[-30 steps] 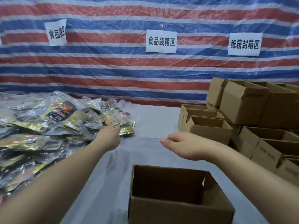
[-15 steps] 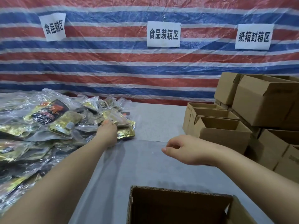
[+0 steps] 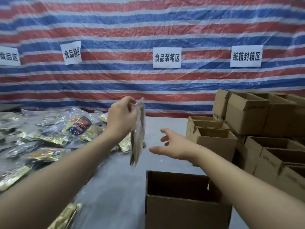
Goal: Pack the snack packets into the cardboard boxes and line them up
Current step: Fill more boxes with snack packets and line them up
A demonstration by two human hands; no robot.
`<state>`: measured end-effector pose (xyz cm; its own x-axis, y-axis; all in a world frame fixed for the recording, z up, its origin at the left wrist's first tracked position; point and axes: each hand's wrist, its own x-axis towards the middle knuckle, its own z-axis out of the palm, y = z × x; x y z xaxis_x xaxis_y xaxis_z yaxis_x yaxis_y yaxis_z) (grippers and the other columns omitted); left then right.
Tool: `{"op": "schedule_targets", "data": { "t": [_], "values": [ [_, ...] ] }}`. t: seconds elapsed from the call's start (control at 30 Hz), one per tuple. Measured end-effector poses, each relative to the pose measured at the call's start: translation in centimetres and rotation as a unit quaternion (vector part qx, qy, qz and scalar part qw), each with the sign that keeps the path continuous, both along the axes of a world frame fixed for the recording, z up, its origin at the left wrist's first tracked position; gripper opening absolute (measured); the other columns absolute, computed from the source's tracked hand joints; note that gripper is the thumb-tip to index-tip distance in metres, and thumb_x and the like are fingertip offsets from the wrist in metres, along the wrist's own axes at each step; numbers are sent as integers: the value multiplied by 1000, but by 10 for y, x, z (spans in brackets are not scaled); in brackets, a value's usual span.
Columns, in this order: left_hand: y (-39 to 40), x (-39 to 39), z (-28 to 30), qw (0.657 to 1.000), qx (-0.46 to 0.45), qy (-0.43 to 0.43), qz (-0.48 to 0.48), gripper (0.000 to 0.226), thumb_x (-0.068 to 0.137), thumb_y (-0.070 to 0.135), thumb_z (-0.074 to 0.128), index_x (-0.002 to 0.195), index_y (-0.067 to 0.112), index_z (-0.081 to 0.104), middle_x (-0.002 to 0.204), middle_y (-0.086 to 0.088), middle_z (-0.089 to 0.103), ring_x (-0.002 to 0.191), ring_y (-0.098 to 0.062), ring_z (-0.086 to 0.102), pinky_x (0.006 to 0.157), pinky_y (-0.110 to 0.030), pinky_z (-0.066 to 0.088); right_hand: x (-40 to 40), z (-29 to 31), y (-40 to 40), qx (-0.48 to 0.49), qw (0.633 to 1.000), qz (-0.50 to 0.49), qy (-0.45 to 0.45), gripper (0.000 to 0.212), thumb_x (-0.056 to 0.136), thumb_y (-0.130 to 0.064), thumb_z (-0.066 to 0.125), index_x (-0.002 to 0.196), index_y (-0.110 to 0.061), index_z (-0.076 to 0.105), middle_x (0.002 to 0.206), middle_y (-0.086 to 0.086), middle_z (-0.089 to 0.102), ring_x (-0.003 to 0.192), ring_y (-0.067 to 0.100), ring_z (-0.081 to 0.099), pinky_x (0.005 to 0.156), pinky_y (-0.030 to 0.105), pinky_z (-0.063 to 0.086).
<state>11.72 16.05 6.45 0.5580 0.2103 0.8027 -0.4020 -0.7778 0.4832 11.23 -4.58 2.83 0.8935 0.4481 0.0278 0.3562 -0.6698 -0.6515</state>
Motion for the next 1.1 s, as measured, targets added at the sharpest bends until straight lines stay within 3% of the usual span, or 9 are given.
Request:
{"op": "schedule_targets", "data": {
  "t": [0.2, 0.33, 0.47, 0.6, 0.77, 0.9, 0.97, 1.03, 1.1],
  "values": [
    [-43, -44, 58, 985, -154, 20, -78, 12, 91, 18, 60, 102, 22, 58, 78, 7, 57, 68, -7, 53, 61, -23, 42, -53, 6, 20, 277, 958, 63, -40, 105, 68, -55, 86, 144, -62, 13, 123, -44, 37, 107, -17, 47, 76, 5, 44],
    [-70, -60, 61, 980, -160, 48, -108, 11, 91, 14, 57, 101, 19, 60, 83, 8, 58, 73, -7, 55, 66, -24, 45, -66, 15, 16, 327, 940, 59, -81, 67, 80, -37, 82, 127, -54, 36, 111, -37, 56, 99, -21, 56, 68, 2, 47],
    [-76, -69, 67, 978, -125, 67, -154, 11, 94, 15, 54, 98, 20, 63, 90, 1, 65, 74, -14, 65, 54, -26, 55, -67, 25, -11, 387, 919, -3, -75, 14, 98, -32, 63, 111, -32, 58, 113, -9, 66, 113, 11, 62, 89, 29, 52],
    [-73, -68, 70, 951, -198, 123, -204, 10, 100, 18, 51, 94, 23, 58, 93, 1, 62, 65, -9, 60, 44, -22, 49, -70, 37, -31, 445, 895, -4, -23, 36, 103, -45, 45, 119, -21, 67, 117, 4, 73, 114, 23, 67, 104, 52, 48],
    [-78, -59, 60, 894, -334, 178, -241, 9, 101, 21, 53, 104, 15, 60, 103, -8, 64, 84, -21, 59, 69, -36, 52, -71, 38, -42, 439, 898, 30, -28, 46, 84, -53, 60, 118, -24, 64, 115, 0, 74, 108, 16, 71, 91, 40, 59],
    [-97, -63, 55, 805, -439, 226, -329, 12, 100, 13, 54, 101, 7, 65, 83, -11, 66, 71, -21, 62, 61, -31, 55, -66, 40, -35, 458, 889, -7, 8, 73, 77, -47, 72, 138, -22, 41, 123, 9, 67, 110, 25, 69, 87, 46, 60],
    [-103, -65, 51, 779, -453, 237, -363, 11, 95, 8, 60, 100, 2, 69, 75, -10, 71, 61, -19, 67, 55, -30, 57, -66, 40, -40, 443, 892, 24, 86, 64, 80, -46, 74, 135, -21, 50, 119, 11, 72, 106, 28, 72, 79, 41, 61],
    [-108, -67, 43, 801, -426, 235, -349, 12, 95, 13, 61, 103, 6, 68, 81, -8, 73, 65, -18, 70, 57, -30, 57, -68, 37, -47, 400, 903, 57, 147, 56, 85, -45, 74, 131, -17, 58, 118, 14, 72, 108, 31, 71, 79, 41, 60],
    [-106, -68, 34, 891, -306, 192, -276, 11, 100, 20, 53, 101, 16, 64, 89, -1, 70, 72, -11, 67, 57, -22, 52, -67, 33, -54, 375, 911, 76, 157, 49, 88, -38, 72, 130, -16, 60, 120, 15, 71, 111, 32, 69, 86, 45, 59]
  ]
}}
